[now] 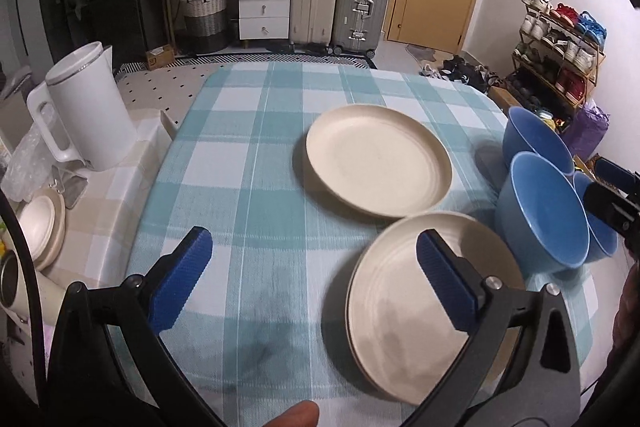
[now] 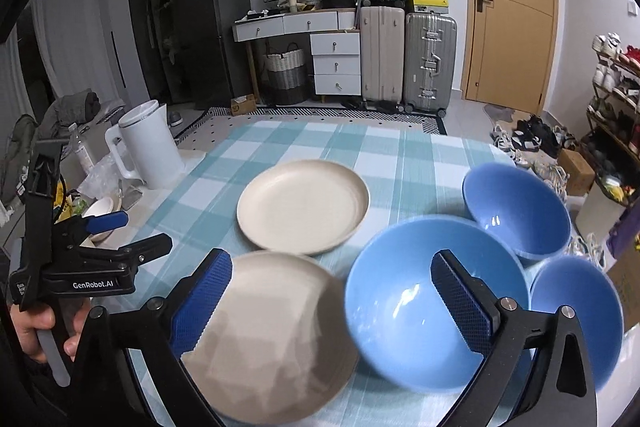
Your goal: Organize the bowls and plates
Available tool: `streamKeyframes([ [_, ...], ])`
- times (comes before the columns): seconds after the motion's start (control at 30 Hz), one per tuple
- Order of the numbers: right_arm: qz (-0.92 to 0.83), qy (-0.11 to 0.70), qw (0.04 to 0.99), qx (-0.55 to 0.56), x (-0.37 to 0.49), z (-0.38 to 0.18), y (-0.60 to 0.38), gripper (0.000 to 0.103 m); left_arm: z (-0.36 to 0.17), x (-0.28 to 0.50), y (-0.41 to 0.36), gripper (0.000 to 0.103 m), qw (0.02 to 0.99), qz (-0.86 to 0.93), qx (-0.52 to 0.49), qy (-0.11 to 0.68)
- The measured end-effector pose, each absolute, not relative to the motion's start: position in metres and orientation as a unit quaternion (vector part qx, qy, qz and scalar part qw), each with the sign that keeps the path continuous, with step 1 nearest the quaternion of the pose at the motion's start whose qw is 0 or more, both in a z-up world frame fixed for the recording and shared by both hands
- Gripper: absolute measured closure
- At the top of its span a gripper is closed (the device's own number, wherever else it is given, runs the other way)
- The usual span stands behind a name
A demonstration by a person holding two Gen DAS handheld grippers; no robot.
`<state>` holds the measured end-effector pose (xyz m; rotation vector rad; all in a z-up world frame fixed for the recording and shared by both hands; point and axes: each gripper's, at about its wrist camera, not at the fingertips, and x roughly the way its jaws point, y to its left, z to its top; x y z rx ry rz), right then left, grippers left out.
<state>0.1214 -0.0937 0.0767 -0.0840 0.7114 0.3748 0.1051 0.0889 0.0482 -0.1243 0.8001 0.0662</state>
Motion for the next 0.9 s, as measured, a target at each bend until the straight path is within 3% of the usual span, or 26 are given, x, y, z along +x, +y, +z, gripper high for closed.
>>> streamKeyframes([
  [0.9,0.180,0.417,0.890,-0.033,0.247,0.066,-0.091,0.001,0.026,0.202,0.107,0.001,0.896,0.032,-0.075,0.436],
])
